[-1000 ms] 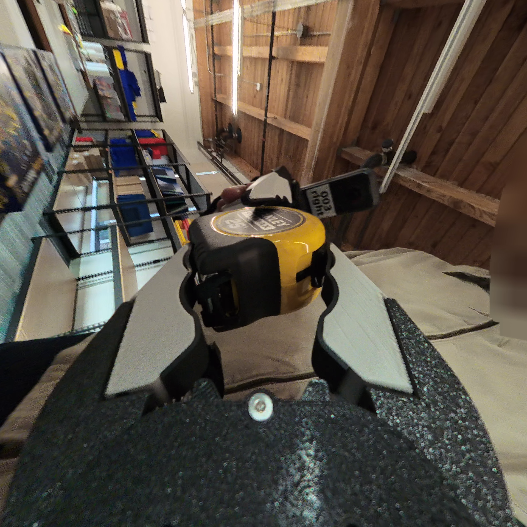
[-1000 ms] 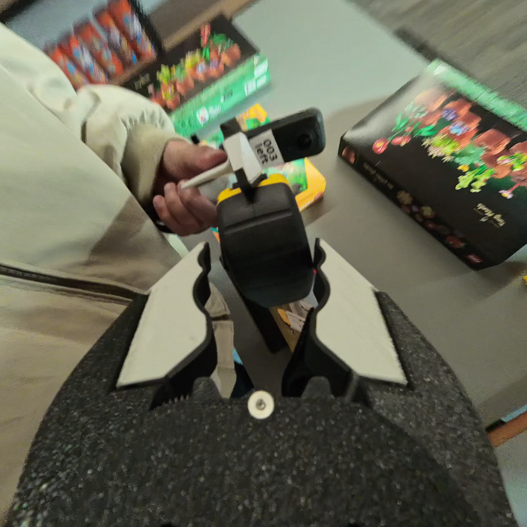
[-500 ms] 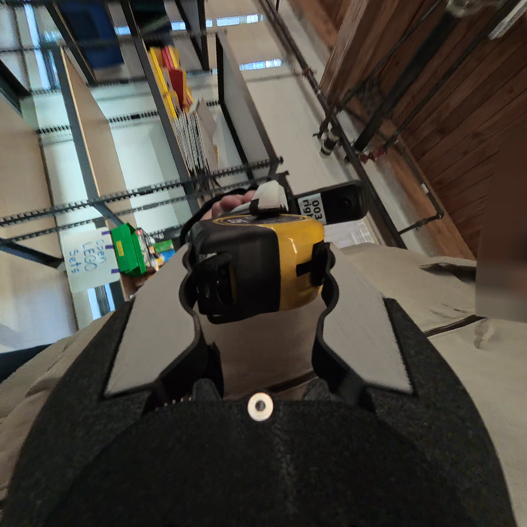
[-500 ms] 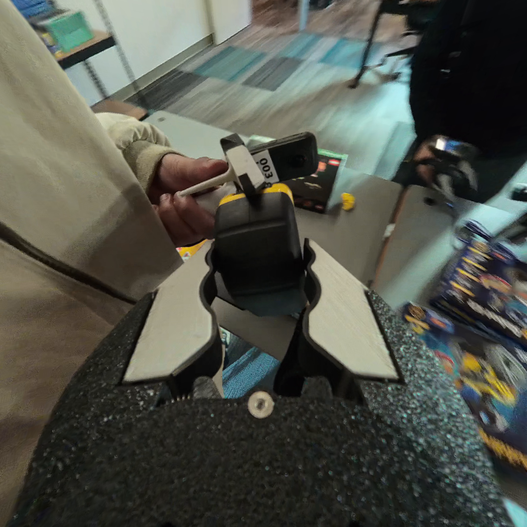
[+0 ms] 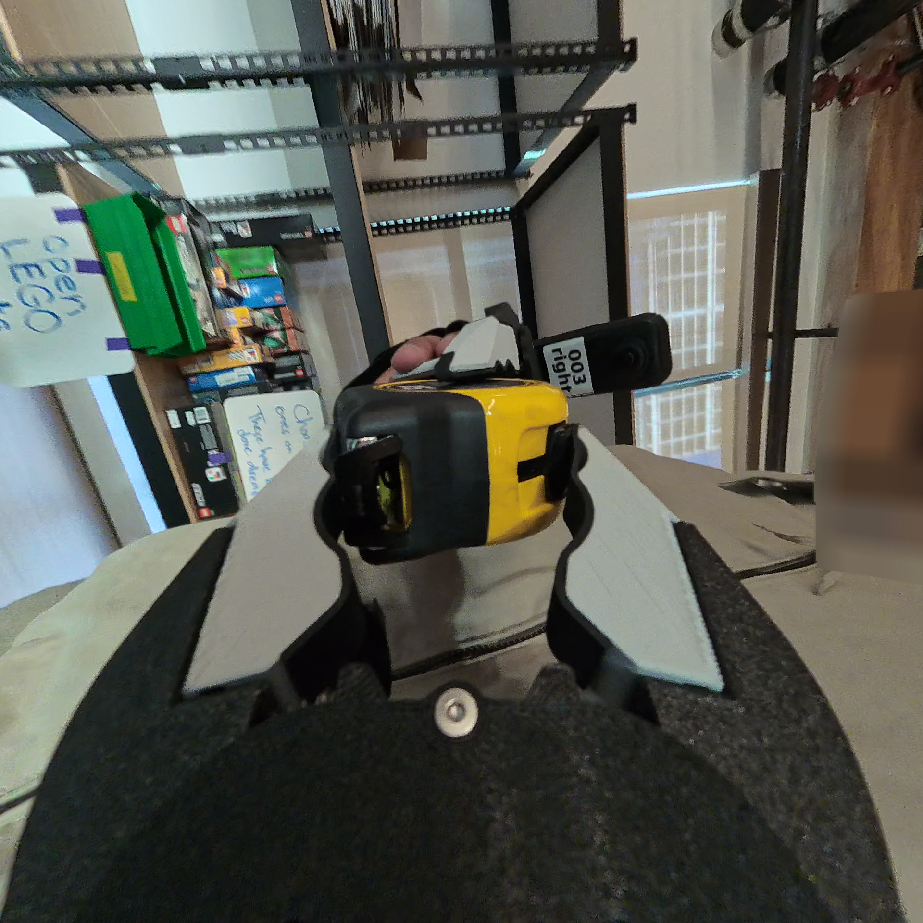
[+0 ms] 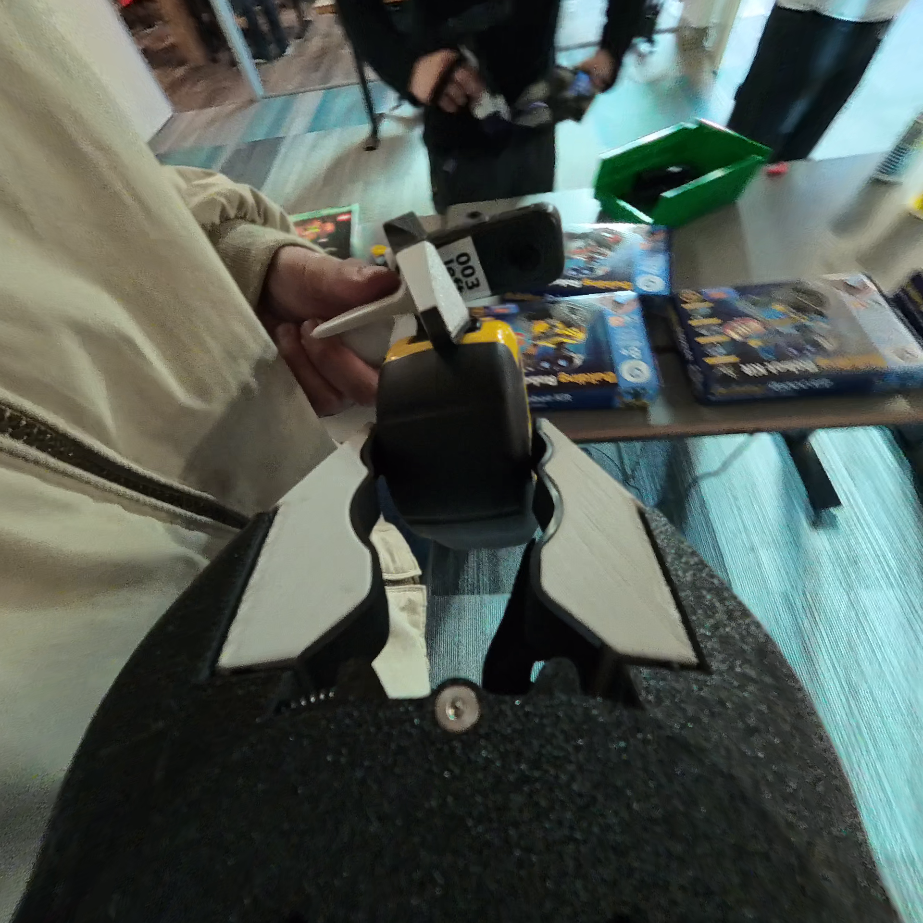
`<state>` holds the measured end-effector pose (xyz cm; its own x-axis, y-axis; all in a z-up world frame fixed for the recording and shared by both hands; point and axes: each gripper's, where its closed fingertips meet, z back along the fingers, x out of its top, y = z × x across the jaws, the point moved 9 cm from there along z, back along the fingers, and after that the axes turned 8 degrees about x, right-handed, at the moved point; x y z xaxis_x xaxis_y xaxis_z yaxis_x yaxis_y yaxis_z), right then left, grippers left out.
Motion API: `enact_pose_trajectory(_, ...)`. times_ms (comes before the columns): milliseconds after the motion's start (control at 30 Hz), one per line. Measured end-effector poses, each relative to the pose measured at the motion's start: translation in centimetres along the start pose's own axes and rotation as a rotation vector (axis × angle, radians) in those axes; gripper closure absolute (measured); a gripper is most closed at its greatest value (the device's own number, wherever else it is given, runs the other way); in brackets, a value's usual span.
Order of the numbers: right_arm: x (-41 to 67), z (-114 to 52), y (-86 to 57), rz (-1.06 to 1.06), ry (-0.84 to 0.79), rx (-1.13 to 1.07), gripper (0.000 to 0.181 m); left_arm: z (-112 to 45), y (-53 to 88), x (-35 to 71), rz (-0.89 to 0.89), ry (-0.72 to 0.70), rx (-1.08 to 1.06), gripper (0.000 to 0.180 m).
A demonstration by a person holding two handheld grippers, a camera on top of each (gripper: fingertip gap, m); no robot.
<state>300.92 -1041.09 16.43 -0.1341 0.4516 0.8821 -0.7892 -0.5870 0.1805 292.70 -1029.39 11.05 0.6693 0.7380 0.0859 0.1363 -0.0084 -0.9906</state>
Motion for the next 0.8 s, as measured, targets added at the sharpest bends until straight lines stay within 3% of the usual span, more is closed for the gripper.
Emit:
enact_pose_trajectory(433, -3.0, 11.7, -24.6, -0.148, 0.019, -0.268, 0.122, -17.6, 6.8, 25.9, 0.028, 0.313, -0.053, 0.091)
enact_pose_trajectory(800, 4.6, 17.1, -53.8, -0.154, 0.119, -0.303, 0.121, -25.7, 6.9, 56.0, -0.029, 0.334, -0.065, 0.091)
